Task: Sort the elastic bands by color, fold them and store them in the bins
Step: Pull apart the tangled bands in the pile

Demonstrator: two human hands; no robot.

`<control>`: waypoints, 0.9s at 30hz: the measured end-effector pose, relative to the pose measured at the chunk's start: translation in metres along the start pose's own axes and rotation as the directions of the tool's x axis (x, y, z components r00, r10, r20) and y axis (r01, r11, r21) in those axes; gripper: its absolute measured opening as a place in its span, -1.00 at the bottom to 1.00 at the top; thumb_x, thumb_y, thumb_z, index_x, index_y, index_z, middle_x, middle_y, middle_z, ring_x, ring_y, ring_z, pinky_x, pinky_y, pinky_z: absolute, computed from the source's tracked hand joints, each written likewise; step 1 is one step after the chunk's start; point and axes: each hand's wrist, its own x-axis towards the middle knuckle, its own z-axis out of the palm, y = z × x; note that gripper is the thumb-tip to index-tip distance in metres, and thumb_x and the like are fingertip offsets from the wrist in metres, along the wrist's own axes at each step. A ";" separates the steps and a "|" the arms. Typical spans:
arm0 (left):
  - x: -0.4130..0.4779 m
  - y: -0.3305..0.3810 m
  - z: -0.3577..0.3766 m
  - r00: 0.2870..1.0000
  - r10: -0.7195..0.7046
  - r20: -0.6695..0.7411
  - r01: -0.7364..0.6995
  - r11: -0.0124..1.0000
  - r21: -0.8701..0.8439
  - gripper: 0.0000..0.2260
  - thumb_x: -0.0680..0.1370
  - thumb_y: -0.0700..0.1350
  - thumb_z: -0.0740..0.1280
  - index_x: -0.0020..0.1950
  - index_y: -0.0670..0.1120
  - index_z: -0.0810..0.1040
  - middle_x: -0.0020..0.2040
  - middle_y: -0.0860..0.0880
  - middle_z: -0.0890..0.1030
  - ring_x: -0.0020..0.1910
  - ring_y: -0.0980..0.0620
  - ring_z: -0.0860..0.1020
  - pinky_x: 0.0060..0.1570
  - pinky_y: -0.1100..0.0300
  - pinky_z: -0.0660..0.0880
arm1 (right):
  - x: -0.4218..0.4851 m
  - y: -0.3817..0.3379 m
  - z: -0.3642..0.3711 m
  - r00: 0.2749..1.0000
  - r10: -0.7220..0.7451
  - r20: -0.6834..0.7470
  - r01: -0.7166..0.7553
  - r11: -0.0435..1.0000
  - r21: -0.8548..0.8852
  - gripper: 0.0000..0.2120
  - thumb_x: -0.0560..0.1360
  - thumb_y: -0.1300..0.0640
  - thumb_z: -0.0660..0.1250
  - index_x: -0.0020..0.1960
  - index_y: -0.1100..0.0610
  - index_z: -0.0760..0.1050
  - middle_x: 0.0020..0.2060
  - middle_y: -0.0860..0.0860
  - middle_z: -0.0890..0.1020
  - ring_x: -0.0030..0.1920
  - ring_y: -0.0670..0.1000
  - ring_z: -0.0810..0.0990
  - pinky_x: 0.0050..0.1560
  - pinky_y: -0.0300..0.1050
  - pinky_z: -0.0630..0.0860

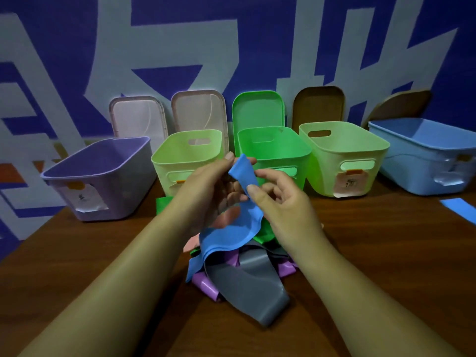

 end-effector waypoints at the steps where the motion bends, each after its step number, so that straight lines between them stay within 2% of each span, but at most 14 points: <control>1: -0.002 -0.001 -0.001 1.000 0.001 0.000 -0.001 1.000 0.010 -0.59 0.72 0.13 0.22 0.37 -0.10 0.65 0.16 -0.33 0.55 -0.01 -0.08 0.60 -0.22 0.23 0.62 | -0.001 -0.001 0.000 1.000 -0.001 0.004 0.001 1.000 -0.008 -0.74 0.62 0.09 0.48 0.28 -0.07 0.58 -0.16 -0.05 0.71 -0.09 -0.08 0.70 0.00 -0.04 0.61; 4: -0.004 -0.001 -0.004 1.000 -0.013 0.001 0.013 0.999 0.051 -0.61 0.72 0.14 0.22 0.37 -0.05 0.65 0.16 -0.22 0.57 -0.14 0.01 0.64 -0.26 0.21 0.60 | -0.002 -0.002 0.000 1.000 0.016 0.005 -0.015 0.999 -0.031 -0.78 0.62 0.12 0.48 0.23 -0.04 0.59 -0.08 0.03 0.75 0.01 0.02 0.75 0.14 0.14 0.67; 6: -0.005 -0.001 -0.006 1.000 -0.024 -0.008 0.024 0.996 0.087 -0.63 0.71 0.14 0.23 0.35 -0.03 0.66 0.18 -0.22 0.58 -0.04 -0.06 0.64 -0.17 0.15 0.59 | -0.002 -0.001 -0.001 1.000 0.026 0.002 -0.026 0.998 -0.049 -0.78 0.61 0.12 0.49 0.22 -0.05 0.58 -0.05 0.05 0.75 0.03 0.04 0.75 0.21 0.23 0.65; 8: -0.006 -0.002 -0.010 1.000 -0.014 -0.010 0.015 0.993 0.121 -0.70 0.70 0.06 0.25 0.30 -0.01 0.69 0.18 -0.31 0.62 0.10 -0.16 0.62 -0.01 -0.01 0.51 | -0.002 0.001 -0.001 0.999 0.038 0.004 -0.037 0.997 -0.064 -0.74 0.61 0.12 0.49 0.27 -0.04 0.57 -0.03 0.04 0.76 0.06 0.06 0.75 0.25 0.23 0.63; 10: -0.009 -0.002 -0.012 1.000 0.009 0.002 -0.009 0.988 0.152 -0.73 0.69 -0.04 0.25 0.25 0.00 0.72 0.21 -0.34 0.66 0.12 -0.18 0.61 0.04 -0.12 0.46 | -0.002 0.001 0.000 0.999 0.048 0.021 -0.046 0.996 -0.081 -0.70 0.61 0.11 0.49 0.32 -0.04 0.57 0.00 0.03 0.76 0.08 0.04 0.75 0.27 0.22 0.63; 14: -0.013 -0.002 -0.010 0.999 0.039 -0.002 -0.038 0.977 0.211 -0.75 0.67 -0.06 0.28 0.18 0.04 0.75 0.17 -0.36 0.65 0.02 -0.15 0.57 -0.14 0.05 0.54 | -0.003 0.002 0.000 0.998 0.056 0.019 -0.054 0.995 -0.086 -0.72 0.61 0.11 0.50 0.30 -0.01 0.59 0.03 0.00 0.77 0.10 0.00 0.75 0.26 0.20 0.64; 18: -0.015 -0.001 -0.009 0.998 0.067 0.009 -0.067 0.974 0.215 -0.83 0.66 -0.08 0.35 0.10 -0.01 0.75 0.01 -0.28 0.66 -0.06 -0.12 0.60 -0.21 0.11 0.48 | -0.003 0.000 0.000 0.999 0.048 0.013 -0.046 0.994 -0.096 -0.76 0.60 0.13 0.50 0.25 -0.01 0.62 0.03 -0.03 0.77 0.09 -0.04 0.74 0.22 0.17 0.66; 21: -0.014 -0.002 -0.010 0.998 0.054 0.024 -0.059 0.973 0.224 -0.90 0.64 -0.09 0.40 0.07 -0.01 0.72 -0.02 -0.25 0.65 -0.12 -0.10 0.58 -0.30 0.18 0.42 | -0.003 0.000 0.001 0.999 0.046 0.008 -0.045 0.992 -0.115 -0.77 0.59 0.12 0.52 0.22 0.00 0.62 0.02 -0.02 0.77 0.08 -0.02 0.74 0.21 0.22 0.66; 24: -0.012 -0.004 -0.013 0.996 0.088 0.026 -0.091 0.966 0.243 -0.92 0.62 -0.10 0.45 0.08 -0.07 0.67 0.01 -0.36 0.63 -0.12 -0.14 0.55 -0.23 0.11 0.45 | -0.003 0.002 0.000 0.999 0.048 0.015 -0.046 0.992 -0.116 -0.77 0.57 0.09 0.54 0.20 -0.01 0.61 0.00 0.01 0.77 0.05 0.02 0.75 0.19 0.29 0.65; 27: -0.008 -0.007 -0.016 0.980 0.198 0.036 -0.200 0.938 0.282 -0.87 0.62 -0.17 0.43 0.09 -0.23 0.62 0.04 -0.48 0.56 -0.11 -0.19 0.52 -0.10 -0.11 0.44 | -0.003 0.003 -0.001 1.000 0.024 0.017 -0.021 0.988 -0.153 -0.76 0.55 0.05 0.56 0.18 -0.05 0.61 -0.01 0.00 0.76 0.04 0.02 0.75 0.16 0.29 0.66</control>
